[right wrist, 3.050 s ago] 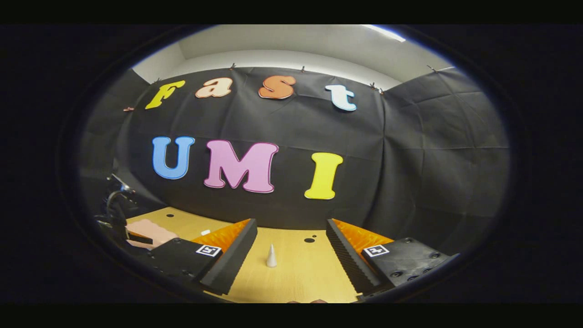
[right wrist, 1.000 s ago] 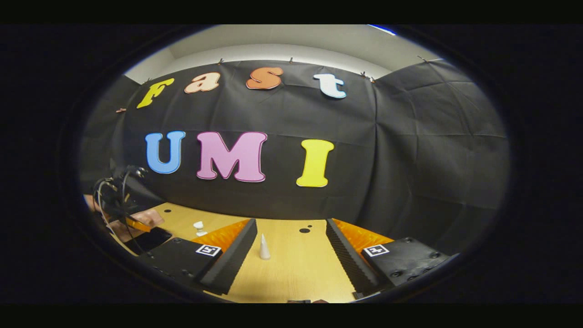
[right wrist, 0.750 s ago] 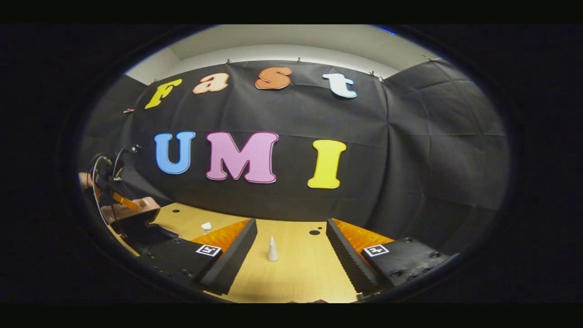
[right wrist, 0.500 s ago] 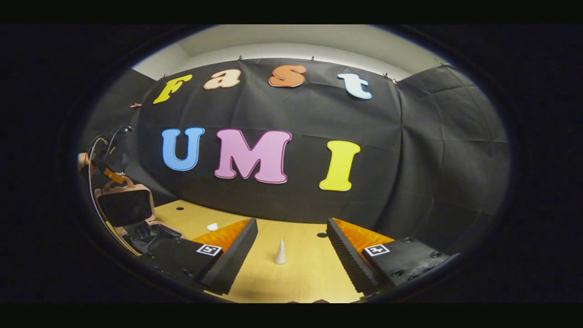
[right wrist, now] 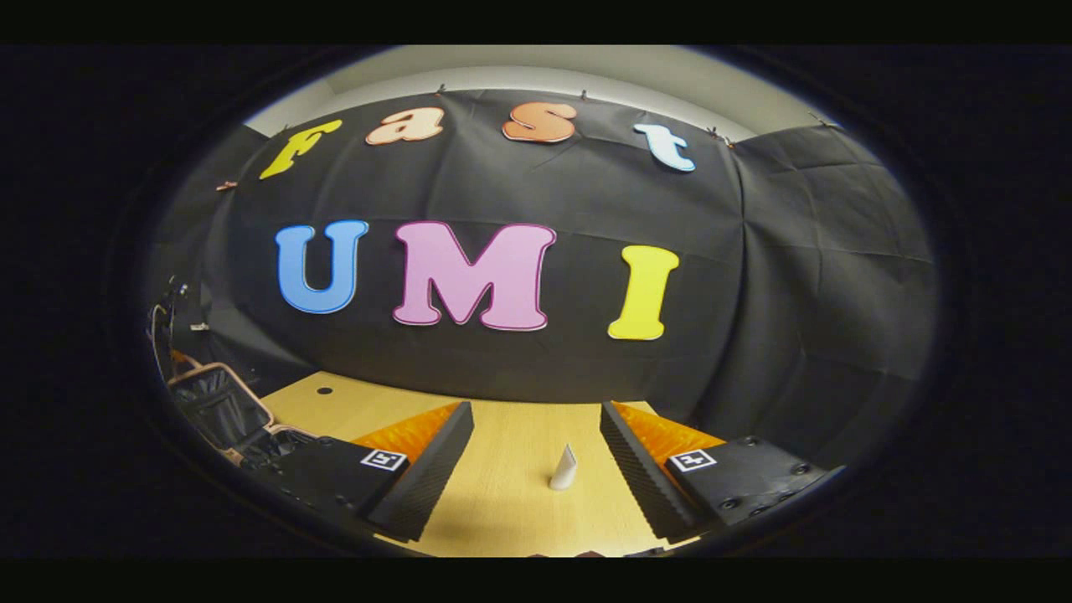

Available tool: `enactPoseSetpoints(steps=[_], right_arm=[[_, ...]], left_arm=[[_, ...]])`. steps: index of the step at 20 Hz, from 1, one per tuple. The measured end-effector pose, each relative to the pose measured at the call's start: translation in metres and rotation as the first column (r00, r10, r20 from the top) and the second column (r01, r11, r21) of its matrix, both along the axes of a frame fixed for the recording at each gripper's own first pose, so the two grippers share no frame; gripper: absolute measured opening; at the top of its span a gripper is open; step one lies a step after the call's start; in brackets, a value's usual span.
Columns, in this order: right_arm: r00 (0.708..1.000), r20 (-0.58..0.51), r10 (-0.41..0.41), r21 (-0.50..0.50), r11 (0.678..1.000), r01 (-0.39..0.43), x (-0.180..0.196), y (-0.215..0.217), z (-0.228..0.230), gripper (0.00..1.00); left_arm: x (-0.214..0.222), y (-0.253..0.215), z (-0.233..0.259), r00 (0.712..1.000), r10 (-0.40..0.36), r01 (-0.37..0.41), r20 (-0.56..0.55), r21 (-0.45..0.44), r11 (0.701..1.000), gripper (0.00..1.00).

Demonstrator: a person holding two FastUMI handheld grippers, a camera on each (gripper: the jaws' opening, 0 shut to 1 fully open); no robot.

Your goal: First open the suitcase, pack the skin care products into it, and then close the suitcase.

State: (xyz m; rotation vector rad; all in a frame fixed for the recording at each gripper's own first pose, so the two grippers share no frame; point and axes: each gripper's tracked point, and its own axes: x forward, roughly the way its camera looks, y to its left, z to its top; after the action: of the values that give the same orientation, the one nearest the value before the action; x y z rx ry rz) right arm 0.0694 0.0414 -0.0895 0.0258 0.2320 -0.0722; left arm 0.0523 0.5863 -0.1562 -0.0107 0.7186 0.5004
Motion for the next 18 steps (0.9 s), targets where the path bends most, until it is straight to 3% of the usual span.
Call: enactPoseSetpoints(steps=[2, 5, 6, 7, 8, 14, 16, 18], right_arm=[[0.999, -0.011, -0.046, 0.027, 0.999, 0.046, 0.001, 0.002, 0.003, 0.97], [0.995, -0.049, -0.089, 0.029, 0.995, 0.091, -0.004, 0.009, -0.004, 0.97], [0.993, -0.060, -0.097, 0.016, 0.995, 0.098, -0.005, 0.012, -0.006, 0.93], [0.993, -0.069, -0.101, 0.006, 0.995, 0.101, -0.006, 0.014, -0.007, 0.97], [0.992, -0.076, -0.103, -0.001, 0.995, 0.103, -0.006, 0.017, -0.008, 0.94], [0.989, -0.098, -0.107, 0.038, 0.993, 0.111, -0.001, 0.040, -0.016, 0.97], [0.990, -0.100, -0.103, 0.054, 0.993, 0.109, 0.000, 0.047, -0.019, 0.97], [0.989, -0.114, -0.098, 0.054, 0.993, 0.105, -0.001, 0.050, -0.025, 0.97]], left_arm=[[0.008, 0.028, -0.033, 0.999, 0.024, -0.026, -0.029, -0.056, 0.998, 0.12], [0.016, 0.035, -0.055, 0.997, 0.001, -0.008, -0.079, -0.089, 0.996, 0.12], [0.021, 0.035, -0.060, 0.996, -0.005, -0.003, -0.087, -0.098, 0.995, 0.12], [0.022, 0.037, -0.071, 0.995, -0.011, 0.001, -0.102, -0.095, 0.995, 0.12], [0.025, 0.038, -0.076, 0.993, -0.021, 0.012, -0.113, -0.085, 0.996, 0.12], [0.030, 0.032, -0.089, 0.994, -0.047, 0.040, -0.098, -0.069, 0.997, 0.12], [0.031, 0.043, -0.092, 0.989, -0.083, 0.081, -0.120, -0.023, 0.996, 0.12], [0.017, 0.073, -0.091, 0.983, -0.052, 0.070, -0.175, 0.097, 0.993, 0.19]])
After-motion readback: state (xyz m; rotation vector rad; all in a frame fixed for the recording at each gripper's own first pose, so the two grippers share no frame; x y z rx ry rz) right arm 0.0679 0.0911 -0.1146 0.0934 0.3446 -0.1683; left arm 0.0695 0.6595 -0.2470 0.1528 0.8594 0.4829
